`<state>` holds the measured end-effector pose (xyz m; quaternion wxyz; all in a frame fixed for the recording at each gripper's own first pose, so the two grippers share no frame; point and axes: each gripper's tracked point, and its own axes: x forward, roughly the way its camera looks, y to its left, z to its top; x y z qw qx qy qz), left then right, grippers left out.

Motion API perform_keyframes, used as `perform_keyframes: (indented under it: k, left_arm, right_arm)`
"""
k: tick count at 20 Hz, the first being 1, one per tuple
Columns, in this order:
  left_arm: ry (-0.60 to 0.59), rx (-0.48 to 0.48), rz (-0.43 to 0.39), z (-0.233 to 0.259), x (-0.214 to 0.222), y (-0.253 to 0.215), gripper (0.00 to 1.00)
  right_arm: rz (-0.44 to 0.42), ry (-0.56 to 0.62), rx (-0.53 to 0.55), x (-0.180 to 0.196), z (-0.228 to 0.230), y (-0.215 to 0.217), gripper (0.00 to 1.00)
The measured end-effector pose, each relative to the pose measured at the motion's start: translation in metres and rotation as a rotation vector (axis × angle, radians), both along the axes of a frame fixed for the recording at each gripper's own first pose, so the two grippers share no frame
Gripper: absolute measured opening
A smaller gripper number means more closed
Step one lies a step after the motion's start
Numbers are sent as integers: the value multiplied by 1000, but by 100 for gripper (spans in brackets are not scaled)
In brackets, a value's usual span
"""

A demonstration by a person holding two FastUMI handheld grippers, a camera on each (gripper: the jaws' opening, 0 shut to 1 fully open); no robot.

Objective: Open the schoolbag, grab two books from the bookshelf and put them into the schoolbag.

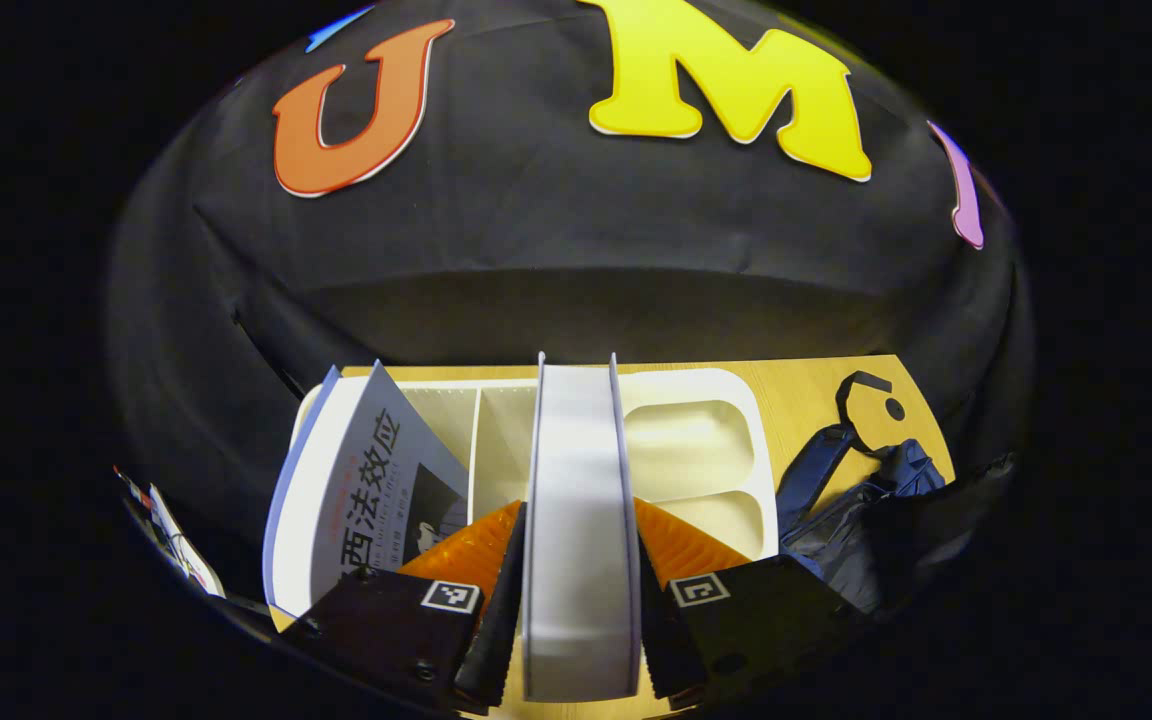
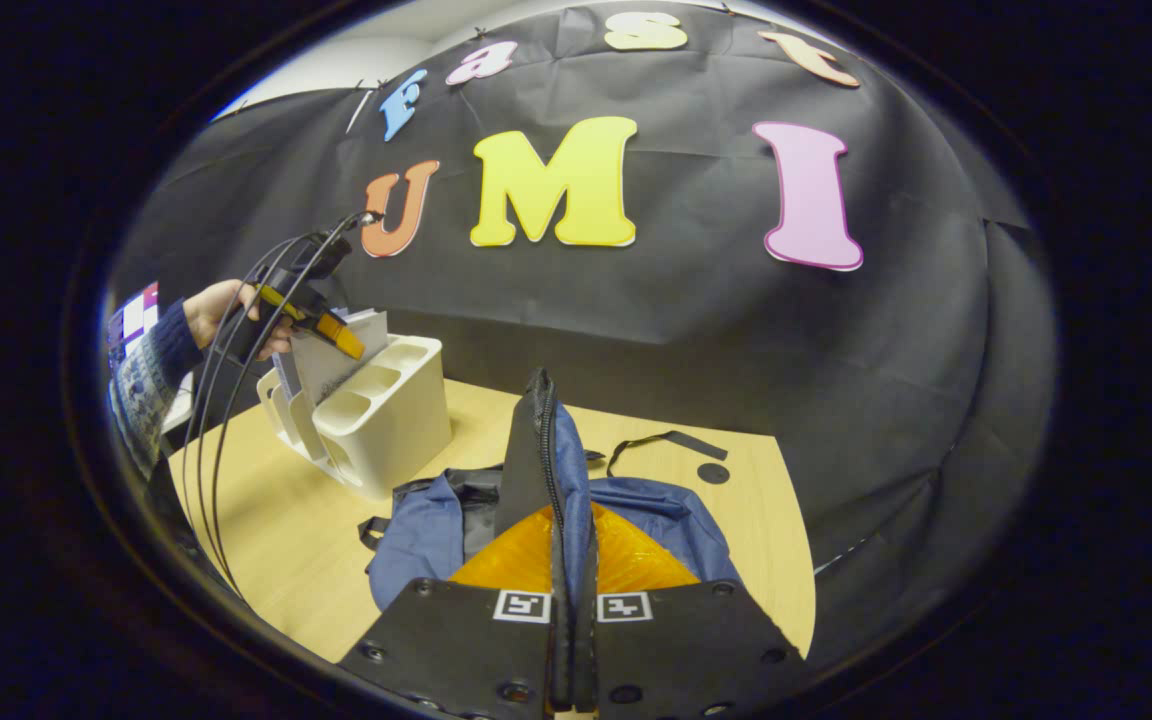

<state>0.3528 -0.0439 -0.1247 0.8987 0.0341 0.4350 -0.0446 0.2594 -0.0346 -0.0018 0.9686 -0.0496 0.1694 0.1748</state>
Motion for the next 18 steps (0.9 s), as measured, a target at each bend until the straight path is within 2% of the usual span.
perform_keyframes:
  k: [2, 3, 4, 5, 6, 7, 9, 11, 15, 18]
  left_arm:
    - [63, 27, -19, -7, -6, 0, 51]
    - [59, 30, -24, -7, -4, 0, 50]
    - [68, 30, -25, -7, -6, -1, 55]
    - [69, 24, -18, -7, -9, -1, 49]
    - [77, 16, 8, -8, -14, 0, 53]
    - [77, 9, 26, -6, -20, 1, 48]
    - [73, 3, 46, -2, -28, 7, 53]
    - [52, 8, 58, 5, -40, 15, 49]
    - [19, -68, 91, 22, -75, 20, 48]
    - [44, -112, 142, 24, -108, 28, 48]
  right_arm:
    - [1, -6, 1, 0, 1, -3, 2]
    - [0, -7, 3, -1, -1, -4, 2]
    - [-2, -7, 5, -1, -1, -4, 2]
    - [-1, -8, 2, -2, -3, -5, 2]
    - [0, -10, 3, -1, -4, -6, 2]
    - [0, -9, 3, -1, -6, -5, 2]
    - [-1, -6, 4, 0, -9, -5, 2]
    - [-2, -8, -1, -2, -11, -4, 2]
    - [1, -20, 2, -3, -12, 2, 2]
    - [-8, -4, 23, 0, -16, 2, 2]
